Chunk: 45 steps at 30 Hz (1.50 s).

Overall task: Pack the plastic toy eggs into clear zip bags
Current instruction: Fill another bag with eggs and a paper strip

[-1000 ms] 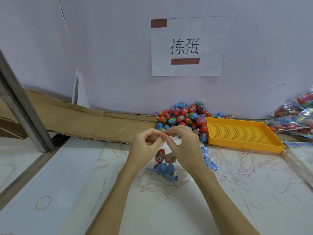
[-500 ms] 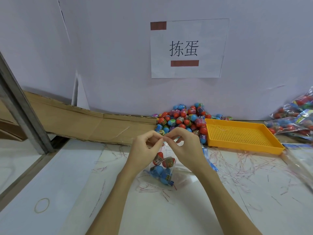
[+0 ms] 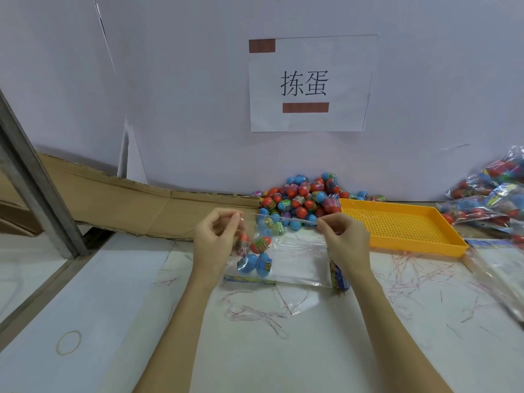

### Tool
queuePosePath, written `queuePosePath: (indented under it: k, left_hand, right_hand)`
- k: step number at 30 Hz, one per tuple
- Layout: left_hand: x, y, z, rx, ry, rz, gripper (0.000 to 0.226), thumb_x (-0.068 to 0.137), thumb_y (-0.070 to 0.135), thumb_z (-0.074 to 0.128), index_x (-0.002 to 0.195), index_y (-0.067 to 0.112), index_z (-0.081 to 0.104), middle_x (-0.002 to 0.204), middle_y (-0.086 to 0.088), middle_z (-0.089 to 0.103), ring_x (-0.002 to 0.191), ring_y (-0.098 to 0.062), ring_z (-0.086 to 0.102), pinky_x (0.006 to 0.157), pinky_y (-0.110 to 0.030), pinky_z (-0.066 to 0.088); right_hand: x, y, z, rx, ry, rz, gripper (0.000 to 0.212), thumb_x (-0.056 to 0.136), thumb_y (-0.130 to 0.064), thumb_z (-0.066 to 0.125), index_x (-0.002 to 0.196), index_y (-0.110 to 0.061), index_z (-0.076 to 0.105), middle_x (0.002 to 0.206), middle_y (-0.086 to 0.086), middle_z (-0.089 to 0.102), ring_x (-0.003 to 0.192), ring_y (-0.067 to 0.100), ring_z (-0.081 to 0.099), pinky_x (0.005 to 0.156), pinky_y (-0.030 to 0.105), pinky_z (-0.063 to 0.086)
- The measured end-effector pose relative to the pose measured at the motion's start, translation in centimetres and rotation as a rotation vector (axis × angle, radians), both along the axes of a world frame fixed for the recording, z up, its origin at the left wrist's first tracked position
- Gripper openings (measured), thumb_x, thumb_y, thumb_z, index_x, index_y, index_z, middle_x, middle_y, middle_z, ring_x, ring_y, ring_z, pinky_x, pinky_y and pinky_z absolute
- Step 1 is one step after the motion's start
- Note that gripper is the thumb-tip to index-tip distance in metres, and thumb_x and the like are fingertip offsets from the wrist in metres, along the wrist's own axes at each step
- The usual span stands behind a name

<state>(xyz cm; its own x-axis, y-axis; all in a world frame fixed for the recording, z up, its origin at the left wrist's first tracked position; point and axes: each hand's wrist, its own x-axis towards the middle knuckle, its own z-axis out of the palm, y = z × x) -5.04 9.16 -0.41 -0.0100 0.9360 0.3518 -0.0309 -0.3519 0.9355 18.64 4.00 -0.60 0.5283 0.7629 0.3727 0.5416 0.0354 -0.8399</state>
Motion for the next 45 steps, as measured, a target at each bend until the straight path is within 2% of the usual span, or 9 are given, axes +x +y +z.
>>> queuePosePath:
  k: [5,13,17,21,25,28,32,36,45]
  left_hand:
    - [-0.1,0.3,-0.3,0.024,0.029,0.111,0.01,0.1,0.012,0.066,0.096,0.018,0.073,0.08,-0.001,0.075,0.078,-0.023,0.074,0.068,-0.032,0.063]
    - [-0.7,0.9,-0.3,0.003,-0.088,0.247,0.016,0.099,0.012,0.066,0.094,0.026,0.072,0.085,0.007,0.075,0.079,-0.008,0.07,0.071,-0.023,0.059]
    - [0.0,0.6,-0.4,0.03,-0.016,0.182,0.014,0.1,0.009,0.065,0.095,0.021,0.072,0.081,0.008,0.074,0.074,-0.011,0.072,0.069,-0.025,0.061]
    - [0.1,0.5,-0.6,0.043,0.005,0.145,0.011,0.099,0.008,0.066,0.098,0.016,0.073,0.079,0.004,0.074,0.073,-0.015,0.074,0.07,-0.03,0.063]
    - [0.3,0.4,-0.5,0.014,-0.007,0.134,0.01,0.099,0.008,0.066,0.098,0.015,0.073,0.08,0.0,0.075,0.076,-0.02,0.075,0.072,-0.032,0.063]
    - [0.4,0.4,-0.5,-0.016,-0.015,0.113,0.009,0.099,0.009,0.067,0.098,0.015,0.074,0.084,-0.002,0.076,0.08,-0.024,0.076,0.074,-0.034,0.063]
    - [0.5,0.2,-0.3,-0.026,-0.033,0.076,0.008,0.098,0.008,0.068,0.098,0.014,0.074,0.084,-0.001,0.077,0.076,-0.02,0.076,0.071,-0.03,0.063]
    - [0.8,0.1,-0.3,-0.02,-0.053,0.017,0.007,0.098,0.009,0.069,0.099,0.012,0.075,0.087,-0.004,0.078,0.079,-0.024,0.077,0.071,-0.031,0.063]
    - [0.8,0.2,-0.5,-0.211,-0.089,-0.105,0.01,0.097,0.016,0.071,0.105,0.015,0.078,0.091,-0.006,0.08,0.087,-0.024,0.078,0.072,-0.029,0.062]
  right_hand:
    - [-0.7,0.6,-0.5,-0.076,-0.201,-0.006,0.006,0.093,-0.014,0.073,0.097,-0.013,0.078,0.085,-0.005,0.07,0.078,0.003,0.061,0.069,0.009,0.042]
    - [0.0,0.3,-0.8,-0.246,-0.383,0.072,0.013,0.094,-0.006,0.07,0.1,-0.007,0.081,0.099,0.009,0.077,0.091,0.023,0.067,0.088,0.033,0.055]
    - [0.2,0.2,-0.7,-0.205,-0.331,-0.029,0.008,0.088,-0.021,0.079,0.09,-0.013,0.08,0.085,0.002,0.075,0.074,0.012,0.061,0.071,0.023,0.048]
    - [0.8,0.0,-0.6,-0.214,-0.316,-0.068,0.034,0.091,-0.042,0.073,0.072,-0.014,0.069,0.064,-0.003,0.064,0.062,0.014,0.057,0.054,0.024,0.038]
    - [0.4,0.0,-0.3,-0.154,-0.313,0.087,0.012,0.099,-0.014,0.064,0.1,-0.012,0.076,0.09,0.0,0.073,0.08,0.015,0.062,0.069,0.022,0.046]
    - [-0.6,0.1,-0.1,-0.114,-0.334,0.143,0.035,0.099,0.001,0.056,0.128,-0.014,0.069,0.11,0.002,0.07,0.092,0.011,0.062,0.083,0.019,0.048]
    - [-2.4,-0.1,0.6,0.056,-0.048,0.217,0.025,0.103,-0.016,0.057,0.124,-0.022,0.07,0.091,-0.009,0.076,0.077,0.006,0.069,0.07,0.018,0.054]
    - [-4.5,-0.3,0.9,0.006,0.278,0.409,0.018,0.094,-0.033,0.071,0.11,-0.024,0.076,0.09,-0.01,0.078,0.084,0.006,0.072,0.063,0.018,0.054]
    - [-4.0,-0.4,0.8,0.021,0.362,0.42,0.008,0.091,-0.023,0.076,0.094,-0.017,0.08,0.084,-0.003,0.078,0.078,0.008,0.071,0.065,0.016,0.054]
